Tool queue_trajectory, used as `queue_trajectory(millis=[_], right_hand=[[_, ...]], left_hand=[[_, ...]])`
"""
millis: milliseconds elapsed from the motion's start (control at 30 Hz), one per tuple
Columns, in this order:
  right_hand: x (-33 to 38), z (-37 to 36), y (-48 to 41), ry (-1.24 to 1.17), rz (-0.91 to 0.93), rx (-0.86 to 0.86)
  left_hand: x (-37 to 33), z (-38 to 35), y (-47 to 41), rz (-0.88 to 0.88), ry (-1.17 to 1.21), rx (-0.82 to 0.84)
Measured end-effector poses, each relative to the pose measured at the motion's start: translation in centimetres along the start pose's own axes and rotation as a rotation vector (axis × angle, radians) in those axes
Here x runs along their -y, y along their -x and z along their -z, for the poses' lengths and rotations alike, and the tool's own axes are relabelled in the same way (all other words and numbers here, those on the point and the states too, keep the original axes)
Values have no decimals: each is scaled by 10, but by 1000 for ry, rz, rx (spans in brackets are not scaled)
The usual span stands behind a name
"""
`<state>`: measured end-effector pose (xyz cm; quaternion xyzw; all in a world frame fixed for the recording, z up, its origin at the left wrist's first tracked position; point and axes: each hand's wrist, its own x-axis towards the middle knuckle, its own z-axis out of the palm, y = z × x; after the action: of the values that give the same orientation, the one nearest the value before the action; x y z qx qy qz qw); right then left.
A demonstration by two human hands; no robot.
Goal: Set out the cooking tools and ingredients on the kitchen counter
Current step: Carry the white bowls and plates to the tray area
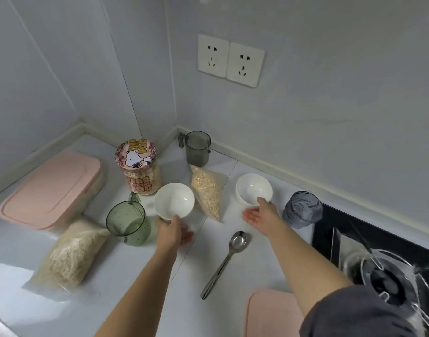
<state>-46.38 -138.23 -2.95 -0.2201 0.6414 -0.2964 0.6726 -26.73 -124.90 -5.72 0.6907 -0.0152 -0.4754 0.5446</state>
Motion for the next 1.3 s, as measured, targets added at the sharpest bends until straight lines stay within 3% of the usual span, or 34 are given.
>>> queue_trajectory(millis=[300, 633, 733, 933, 1300], right_hand=[[-12, 4, 19, 182, 179, -84], [-54, -14, 114, 932, 401, 213], [-70, -23, 120, 1088, 467, 262], [-85, -31, 120, 1313, 497, 196], [-99, -36, 120, 1476, 565, 76]], left_hand=[[-2, 26, 17, 4, -138, 101], [12, 84, 73, -105, -511, 383], [15, 90, 74, -119, -497, 383], [19, 93, 72, -80, -434, 326], [17, 95, 75, -64, -334, 364]])
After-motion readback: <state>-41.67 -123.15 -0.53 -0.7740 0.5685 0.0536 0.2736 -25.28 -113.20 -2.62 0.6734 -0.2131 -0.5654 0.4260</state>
